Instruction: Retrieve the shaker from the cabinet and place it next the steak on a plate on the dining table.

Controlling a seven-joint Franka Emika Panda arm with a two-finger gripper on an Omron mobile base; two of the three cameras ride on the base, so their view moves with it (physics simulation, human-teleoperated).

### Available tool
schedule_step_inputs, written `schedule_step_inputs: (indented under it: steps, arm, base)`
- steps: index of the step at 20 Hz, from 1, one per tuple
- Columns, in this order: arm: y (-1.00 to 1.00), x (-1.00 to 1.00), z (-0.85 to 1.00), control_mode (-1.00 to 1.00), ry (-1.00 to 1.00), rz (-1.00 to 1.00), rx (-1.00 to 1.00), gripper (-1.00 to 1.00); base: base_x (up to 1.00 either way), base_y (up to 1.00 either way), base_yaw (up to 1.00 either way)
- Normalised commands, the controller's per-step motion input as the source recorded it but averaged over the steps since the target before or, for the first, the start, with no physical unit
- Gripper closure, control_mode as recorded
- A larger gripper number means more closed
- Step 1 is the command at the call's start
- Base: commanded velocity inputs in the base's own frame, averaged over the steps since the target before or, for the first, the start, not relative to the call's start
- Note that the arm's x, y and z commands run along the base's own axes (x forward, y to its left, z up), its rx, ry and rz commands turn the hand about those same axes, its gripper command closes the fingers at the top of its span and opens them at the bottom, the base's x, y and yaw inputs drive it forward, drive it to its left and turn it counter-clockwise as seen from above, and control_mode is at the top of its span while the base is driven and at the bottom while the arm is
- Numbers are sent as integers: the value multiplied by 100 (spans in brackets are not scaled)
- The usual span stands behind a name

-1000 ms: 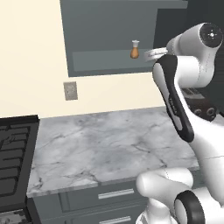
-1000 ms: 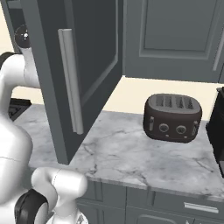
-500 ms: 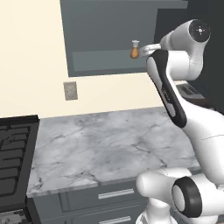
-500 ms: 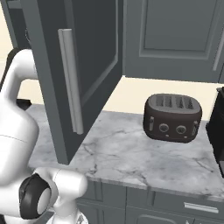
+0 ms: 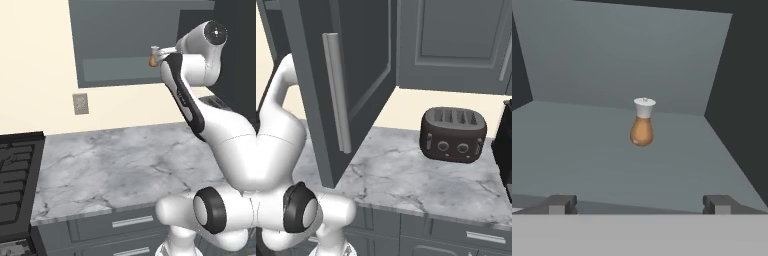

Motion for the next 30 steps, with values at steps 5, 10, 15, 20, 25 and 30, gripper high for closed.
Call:
schedule_step_inputs:
  steps: [5, 10, 15, 20, 25, 30]
  arm:
    - [0, 35, 0, -100, -1, 0, 0, -100]
    - [0, 32, -4, -100, 0, 0, 1, -100]
    - [0, 29, -10, -100, -2, 0, 1, -100]
    - [0, 30, -8, -100, -1, 0, 2, -100]
    - [0, 32, -4, -100, 0, 0, 2, -100]
    - [0, 33, 0, -100, 0, 0, 3, -100]
  base:
    - [0, 0, 0]
    - [0, 0, 0]
    - [0, 0, 0]
    - [0, 0, 0]
    - [0, 0, 0]
    - [0, 0, 0]
